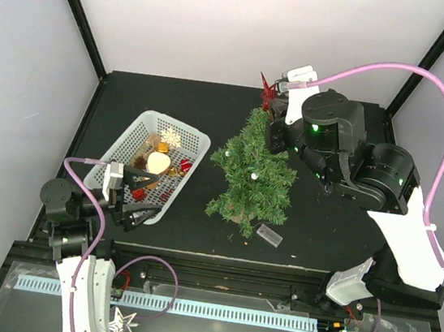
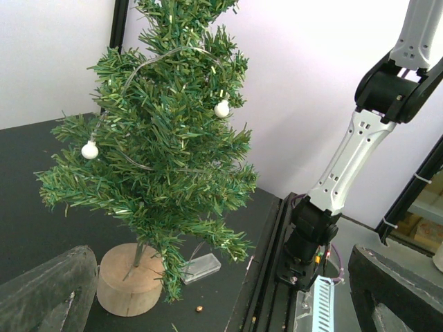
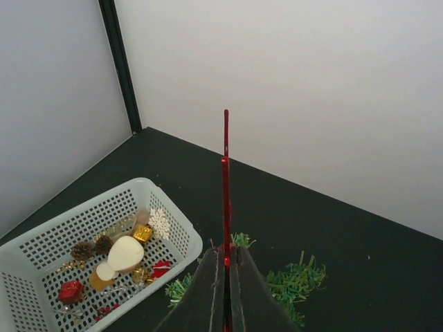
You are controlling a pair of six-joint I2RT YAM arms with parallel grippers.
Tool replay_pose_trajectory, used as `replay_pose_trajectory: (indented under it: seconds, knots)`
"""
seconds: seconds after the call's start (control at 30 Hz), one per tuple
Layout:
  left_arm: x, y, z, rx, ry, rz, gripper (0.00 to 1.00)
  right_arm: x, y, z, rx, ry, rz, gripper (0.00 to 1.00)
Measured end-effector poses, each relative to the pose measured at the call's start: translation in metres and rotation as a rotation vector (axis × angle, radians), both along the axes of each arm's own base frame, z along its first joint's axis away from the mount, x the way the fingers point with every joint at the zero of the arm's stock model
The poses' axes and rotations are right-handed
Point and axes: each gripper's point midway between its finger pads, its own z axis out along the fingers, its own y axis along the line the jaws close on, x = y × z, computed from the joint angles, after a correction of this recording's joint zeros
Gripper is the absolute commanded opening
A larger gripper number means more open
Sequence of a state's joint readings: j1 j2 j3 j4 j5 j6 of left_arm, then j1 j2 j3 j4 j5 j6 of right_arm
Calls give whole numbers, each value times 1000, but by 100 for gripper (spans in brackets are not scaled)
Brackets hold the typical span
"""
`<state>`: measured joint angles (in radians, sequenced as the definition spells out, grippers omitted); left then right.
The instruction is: Decorate the small christmas tree
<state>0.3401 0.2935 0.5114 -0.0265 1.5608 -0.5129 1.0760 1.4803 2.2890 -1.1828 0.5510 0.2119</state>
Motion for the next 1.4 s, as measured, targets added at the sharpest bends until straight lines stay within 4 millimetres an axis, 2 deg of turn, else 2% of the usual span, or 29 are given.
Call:
replay_pose_trajectory:
  seconds: [0.9,1.3,1.4]
  knots:
    - [0,0,0,0,-1,0,98,1,6,-7,-19,16,12,2]
    - [1,0,-1,-1,3,0,98,3,10,-10,-24,23,12,7]
    - [1,0,-1,-1,2,0,98,3,10,-11,-28,27,11,11]
